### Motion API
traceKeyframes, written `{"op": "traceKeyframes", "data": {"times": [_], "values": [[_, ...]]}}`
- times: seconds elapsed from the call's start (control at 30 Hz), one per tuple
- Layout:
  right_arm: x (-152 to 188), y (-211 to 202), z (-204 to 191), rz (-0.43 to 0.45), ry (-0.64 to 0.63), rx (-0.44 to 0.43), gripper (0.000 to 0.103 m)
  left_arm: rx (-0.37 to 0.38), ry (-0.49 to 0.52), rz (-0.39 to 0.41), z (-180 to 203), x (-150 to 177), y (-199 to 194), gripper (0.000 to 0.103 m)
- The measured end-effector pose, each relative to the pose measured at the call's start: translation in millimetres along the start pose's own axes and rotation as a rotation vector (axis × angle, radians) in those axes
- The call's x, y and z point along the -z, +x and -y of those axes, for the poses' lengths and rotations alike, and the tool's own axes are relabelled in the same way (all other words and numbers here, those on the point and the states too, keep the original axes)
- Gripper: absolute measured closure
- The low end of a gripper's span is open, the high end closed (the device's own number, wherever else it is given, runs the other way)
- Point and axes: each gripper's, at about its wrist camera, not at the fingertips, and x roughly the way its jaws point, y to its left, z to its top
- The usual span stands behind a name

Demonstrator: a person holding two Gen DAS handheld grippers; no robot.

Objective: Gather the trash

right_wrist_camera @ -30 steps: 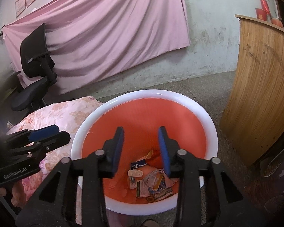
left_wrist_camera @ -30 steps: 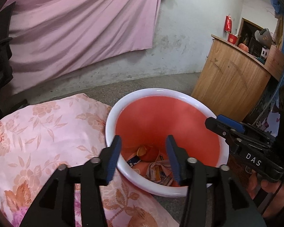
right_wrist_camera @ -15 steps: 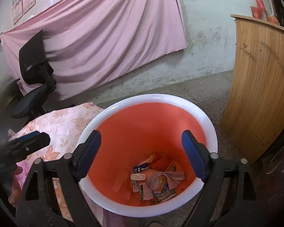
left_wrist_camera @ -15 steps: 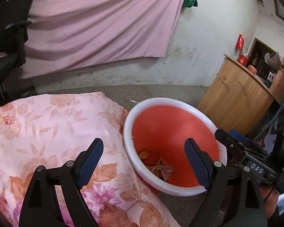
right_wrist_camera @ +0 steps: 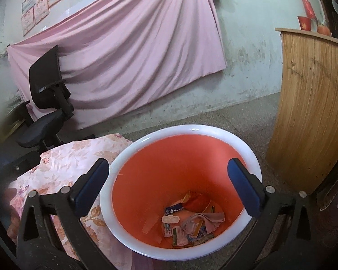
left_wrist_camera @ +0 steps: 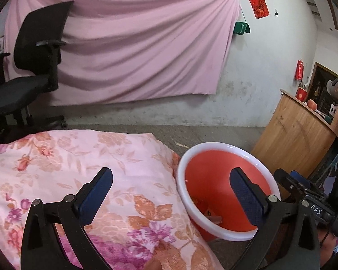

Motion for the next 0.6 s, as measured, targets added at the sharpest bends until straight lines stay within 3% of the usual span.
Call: {"op": "traceKeyframes", "data": {"times": [0.43,0.6], "values": [[3.9,-12.6,-10.7,0.061,-0.006,-0.006,0.0,-0.081,0.105,0.082,2.9,15.4,-22.7,0.001],[8.1,-20.4,-16.6,0.091,-0.001,-0.009,0.0,-0.106,0.1,0.098,-3.6,19.6,-29.4,0.001]]}}
